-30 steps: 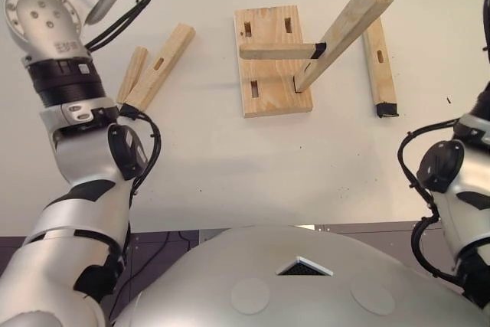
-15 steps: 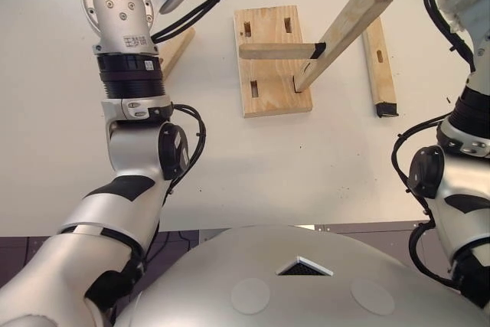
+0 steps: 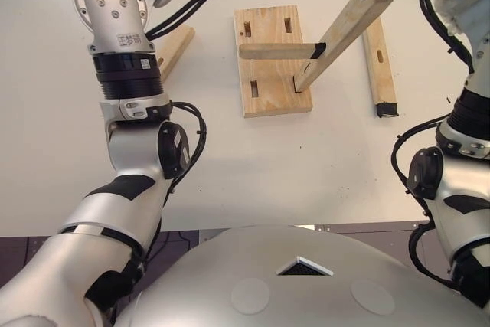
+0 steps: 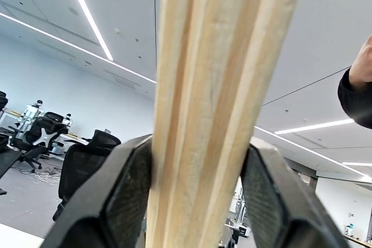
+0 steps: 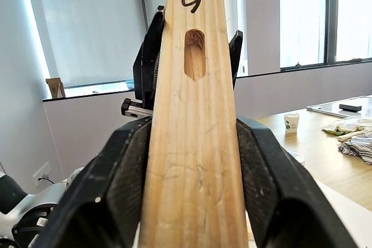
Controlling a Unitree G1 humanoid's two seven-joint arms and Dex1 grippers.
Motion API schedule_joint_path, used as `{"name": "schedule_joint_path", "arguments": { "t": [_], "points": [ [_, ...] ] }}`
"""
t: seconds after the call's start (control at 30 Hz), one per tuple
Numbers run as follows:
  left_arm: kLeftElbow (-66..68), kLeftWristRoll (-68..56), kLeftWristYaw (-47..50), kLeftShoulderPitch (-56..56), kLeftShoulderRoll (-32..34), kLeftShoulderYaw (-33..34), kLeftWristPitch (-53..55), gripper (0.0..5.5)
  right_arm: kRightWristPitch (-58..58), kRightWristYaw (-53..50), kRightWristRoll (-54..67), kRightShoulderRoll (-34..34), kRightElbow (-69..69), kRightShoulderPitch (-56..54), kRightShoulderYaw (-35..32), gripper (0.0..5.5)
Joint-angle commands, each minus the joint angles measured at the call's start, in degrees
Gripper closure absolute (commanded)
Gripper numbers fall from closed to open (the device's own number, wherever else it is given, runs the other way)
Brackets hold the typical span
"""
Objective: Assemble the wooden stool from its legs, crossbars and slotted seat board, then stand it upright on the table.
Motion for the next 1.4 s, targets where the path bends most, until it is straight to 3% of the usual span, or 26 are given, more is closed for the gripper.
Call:
{"name": "schedule_joint_path", "arguments": {
  "t": [0.03, 0.37, 0.53, 0.9, 1.17, 1.4],
  "points": [
    [1.7, 1.8, 0.0, -1.5, 0.9, 0.3, -2.6, 3.37, 1.1, -1.6, 0.1, 1.0, 0.1, -0.2, 0.4, 2.59],
    [22.3, 14.0, -7.6, 0.8, 9.9, 1.3, -16.1, 3.44, -4.9, -0.7, -5.5, -3.7, 6.0, -0.8, -3.3, 2.39],
    [31.8, 20.2, -13.7, 7.0, 9.7, -1.4, -19.4, 3.44, -11.0, 0.2, -12.1, -5.0, 16.4, -1.3, -4.2, 2.39],
    [33.9, 24.1, -17.3, 11.5, 11.4, -0.7, -20.1, 3.44, -13.7, 2.5, -16.2, -5.1, 23.2, -2.0, -4.3, 2.39],
    [32.1, 24.9, -17.6, 14.6, 8.5, -2.1, -19.2, 3.44, -13.5, 1.9, -17.9, -5.0, 23.0, -0.5, -4.1, 2.39],
    [35.4, 30.9, -18.0, 15.7, 9.7, -4.7, -29.2, 3.47, -13.1, 1.5, -18.5, -4.2, 22.0, 0.2, -3.9, 2.39]
  ]
}}
